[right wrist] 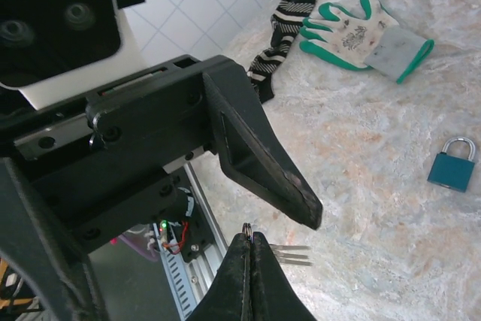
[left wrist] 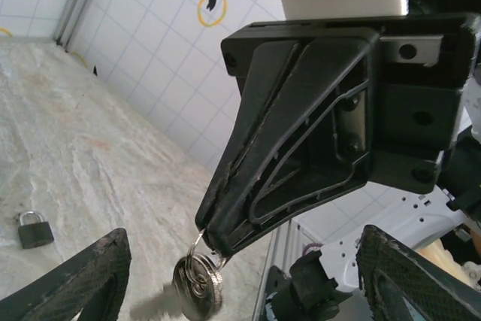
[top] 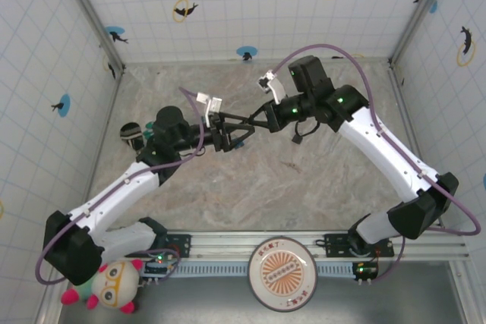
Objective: Unlock with the key
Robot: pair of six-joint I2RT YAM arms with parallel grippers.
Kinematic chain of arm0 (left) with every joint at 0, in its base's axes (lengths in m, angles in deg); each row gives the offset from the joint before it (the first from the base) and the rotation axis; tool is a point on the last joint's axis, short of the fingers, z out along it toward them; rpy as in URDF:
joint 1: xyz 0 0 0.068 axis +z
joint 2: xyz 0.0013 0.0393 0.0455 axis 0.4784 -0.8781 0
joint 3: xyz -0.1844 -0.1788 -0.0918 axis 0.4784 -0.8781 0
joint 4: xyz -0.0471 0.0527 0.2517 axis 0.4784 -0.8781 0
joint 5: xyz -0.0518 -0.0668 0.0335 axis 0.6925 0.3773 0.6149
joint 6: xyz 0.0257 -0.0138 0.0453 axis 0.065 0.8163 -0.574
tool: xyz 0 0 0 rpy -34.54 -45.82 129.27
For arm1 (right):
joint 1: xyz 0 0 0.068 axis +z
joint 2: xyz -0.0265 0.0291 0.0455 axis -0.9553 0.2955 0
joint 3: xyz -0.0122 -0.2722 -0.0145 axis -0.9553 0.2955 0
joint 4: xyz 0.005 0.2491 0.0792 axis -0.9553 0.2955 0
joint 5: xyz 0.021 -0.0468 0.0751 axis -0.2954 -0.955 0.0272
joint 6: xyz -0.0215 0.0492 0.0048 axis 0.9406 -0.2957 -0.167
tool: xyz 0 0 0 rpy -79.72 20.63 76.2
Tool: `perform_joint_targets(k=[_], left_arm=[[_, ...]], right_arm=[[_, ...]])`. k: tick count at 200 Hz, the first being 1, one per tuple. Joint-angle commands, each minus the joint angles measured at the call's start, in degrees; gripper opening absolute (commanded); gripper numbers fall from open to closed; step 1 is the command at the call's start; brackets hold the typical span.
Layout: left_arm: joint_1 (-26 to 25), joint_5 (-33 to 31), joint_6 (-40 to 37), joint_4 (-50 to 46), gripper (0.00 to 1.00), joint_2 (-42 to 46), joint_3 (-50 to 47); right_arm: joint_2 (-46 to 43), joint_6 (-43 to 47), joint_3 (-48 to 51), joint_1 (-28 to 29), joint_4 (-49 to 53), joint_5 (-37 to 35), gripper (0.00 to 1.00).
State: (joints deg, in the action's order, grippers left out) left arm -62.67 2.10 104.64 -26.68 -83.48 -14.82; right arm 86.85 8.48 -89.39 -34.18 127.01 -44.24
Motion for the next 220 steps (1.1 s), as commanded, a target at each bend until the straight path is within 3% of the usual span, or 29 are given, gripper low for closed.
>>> perform_joint_targets(k=[1,136,164,187,220], left_arm=[[-0.66,0.31,-1.27,0.96,0.76,-0.87,1.32],[-0.74,-3.90,-5.32,-8.24,0.37,0.92,1.85],[-0.72,-4.64,-6.04,-10.29,0.36,0.94,2.48],[-0.74,-4.78,-6.62,-11.51,0.41,1.26,2.79],[-0.72,-4.76,-6.63,-11.57,0.33,1.75,3.03]], right_arm=[[-0.21,-0.55,-1.85,-0.13,-2.36,1.72,0.00],[-1.07,-0.73,0.02,-1.10,-2.68,1.83,0.00],[-1.65,-0.67,0.82,-1.34,-2.77,1.69,0.00],[-1.90,-0.72,1.52,-1.54,-2.72,1.74,0.00],[-2.04,-1.08,2.53,-1.55,-3.44,1.92,0.00]])
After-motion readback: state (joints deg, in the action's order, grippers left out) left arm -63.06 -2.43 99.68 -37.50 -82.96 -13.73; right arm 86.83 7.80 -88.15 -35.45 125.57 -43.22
